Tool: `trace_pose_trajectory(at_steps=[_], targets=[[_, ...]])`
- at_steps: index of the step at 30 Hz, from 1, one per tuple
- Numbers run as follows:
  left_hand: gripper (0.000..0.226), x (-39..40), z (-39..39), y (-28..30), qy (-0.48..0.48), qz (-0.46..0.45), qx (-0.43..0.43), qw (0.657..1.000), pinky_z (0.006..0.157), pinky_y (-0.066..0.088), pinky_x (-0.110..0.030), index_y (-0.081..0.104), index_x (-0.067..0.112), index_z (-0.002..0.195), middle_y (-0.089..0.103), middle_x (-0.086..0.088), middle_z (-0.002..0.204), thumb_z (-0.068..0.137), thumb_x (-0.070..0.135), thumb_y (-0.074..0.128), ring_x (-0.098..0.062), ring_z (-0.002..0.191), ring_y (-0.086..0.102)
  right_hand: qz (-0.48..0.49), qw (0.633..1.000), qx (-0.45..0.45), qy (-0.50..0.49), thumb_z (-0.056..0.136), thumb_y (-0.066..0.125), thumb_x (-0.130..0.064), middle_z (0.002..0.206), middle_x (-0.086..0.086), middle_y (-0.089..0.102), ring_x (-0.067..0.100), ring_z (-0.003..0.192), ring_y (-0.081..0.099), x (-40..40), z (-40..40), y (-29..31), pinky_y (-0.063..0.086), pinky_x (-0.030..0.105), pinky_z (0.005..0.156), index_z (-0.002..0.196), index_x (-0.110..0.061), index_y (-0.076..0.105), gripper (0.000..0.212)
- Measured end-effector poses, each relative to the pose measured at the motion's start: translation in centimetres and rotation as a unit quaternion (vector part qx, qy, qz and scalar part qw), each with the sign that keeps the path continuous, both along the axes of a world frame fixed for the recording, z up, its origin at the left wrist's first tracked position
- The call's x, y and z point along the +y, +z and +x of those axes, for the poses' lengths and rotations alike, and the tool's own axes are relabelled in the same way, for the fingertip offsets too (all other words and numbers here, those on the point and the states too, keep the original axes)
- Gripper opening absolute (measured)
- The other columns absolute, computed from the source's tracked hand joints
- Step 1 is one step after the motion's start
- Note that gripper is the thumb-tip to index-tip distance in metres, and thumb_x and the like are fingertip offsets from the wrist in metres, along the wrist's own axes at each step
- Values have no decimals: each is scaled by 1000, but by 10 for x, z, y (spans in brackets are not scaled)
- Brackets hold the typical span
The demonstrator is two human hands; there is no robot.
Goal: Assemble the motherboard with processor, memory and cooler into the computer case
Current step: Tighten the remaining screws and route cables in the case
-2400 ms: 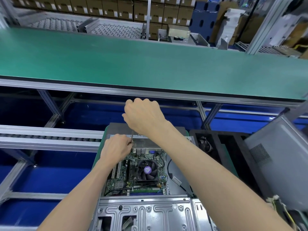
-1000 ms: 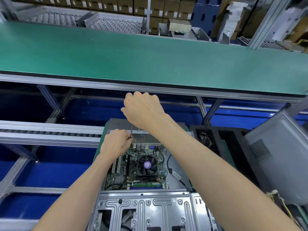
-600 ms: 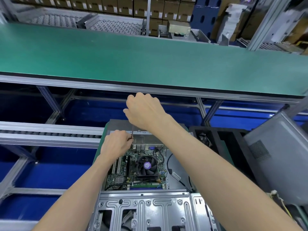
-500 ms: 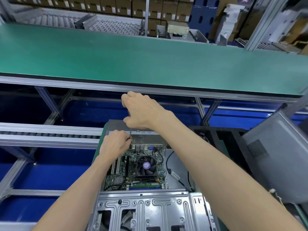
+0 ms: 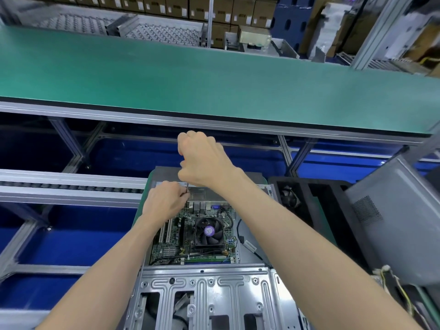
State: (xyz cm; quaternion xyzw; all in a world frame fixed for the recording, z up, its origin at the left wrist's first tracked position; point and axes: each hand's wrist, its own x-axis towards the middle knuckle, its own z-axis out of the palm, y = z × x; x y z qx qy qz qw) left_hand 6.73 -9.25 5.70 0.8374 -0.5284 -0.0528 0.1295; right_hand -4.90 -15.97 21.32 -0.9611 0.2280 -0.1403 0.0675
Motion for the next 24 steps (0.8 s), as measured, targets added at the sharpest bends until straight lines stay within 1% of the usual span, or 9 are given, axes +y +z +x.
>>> trace_pose_trajectory(at_steps=[3, 6, 9, 13, 16, 18, 19, 22, 24], targets=[[35, 2, 0, 0, 6, -5, 1, 1000, 49, 36, -29, 66, 17, 66, 54, 5, 55, 94, 36, 55, -19, 59, 54, 32, 999, -16, 6, 75, 66, -9, 86, 4, 52, 29, 75, 51, -3, 3, -1, 31, 29, 51, 96, -11, 45, 30], [33, 2, -1, 3, 5, -1, 6, 1000, 48, 38, -28, 69, 18, 69, 53, 6, 53, 94, 36, 56, -18, 57, 52, 145, 987, -71, -10, 78, 73, -21, 97, 5, 61, 23, 90, 46, -12, -2, -8, 44, 35, 67, 102, -15, 53, 32], [31, 1, 0, 6, 11, 6, 21, 1000, 56, 50, -31, 73, 21, 76, 56, 6, 57, 95, 39, 57, -20, 63, 56, 238, 960, -143, -48, 78, 76, -32, 72, 3, 59, 21, 74, 45, -8, -14, -26, 44, 35, 70, 77, -11, 57, 29], [28, 7, -3, 5, 8, -38, 75, 996, 54, 45, -28, 74, 22, 79, 59, 8, 56, 94, 42, 61, -12, 61, 57, 208, 957, -194, -46, 83, 73, -32, 52, 3, 46, 12, 51, 35, -11, -21, -19, 43, 34, 61, 58, -12, 43, 44], [31, 10, -9, 6, 5, -18, 80, 997, 58, 46, -29, 71, 20, 78, 59, 7, 57, 96, 42, 60, -15, 61, 56, 178, 943, -275, -61, 84, 71, -35, 54, -3, 46, 11, 53, 39, -15, -22, -1, 34, 18, 55, 62, -18, 42, 41], [33, 9, -16, 10, 0, -31, 89, 996, 56, 41, -28, 70, 16, 74, 56, 5, 55, 96, 39, 61, -17, 59, 54, 198, 935, -288, -65, 87, 70, -33, 57, -3, 51, 11, 56, 47, -13, -24, -4, 38, 18, 58, 67, -14, 48, 35], [33, 8, -21, 12, -9, -55, 102, 993, 55, 39, -29, 70, 13, 73, 55, 4, 53, 96, 36, 62, -17, 56, 52, 215, 936, -271, -67, 90, 68, -29, 59, -1, 55, 12, 58, 51, -10, -26, -11, 44, 24, 62, 70, -11, 51, 31], [23, 8, -36, 21, -12, -167, 200, 965, 49, 32, -26, 74, 13, 77, 48, 7, 43, 93, 28, 68, -9, 42, 35, 263, 939, -205, -79, 97, 58, -21, 60, 1, 57, 22, 60, 58, -1, -30, -34, 50, 38, 67, 72, -7, 54, 30], [11, 10, -46, 22, 16, -240, 320, 916, 45, 29, -14, 81, 19, 86, 57, 12, 47, 88, 27, 73, -6, 40, 37, 281, 934, -203, -85, 100, 51, -20, 60, 2, 58, 27, 61, 62, 1, -32, -41, 52, 43, 69, 70, -6, 55, 33]])
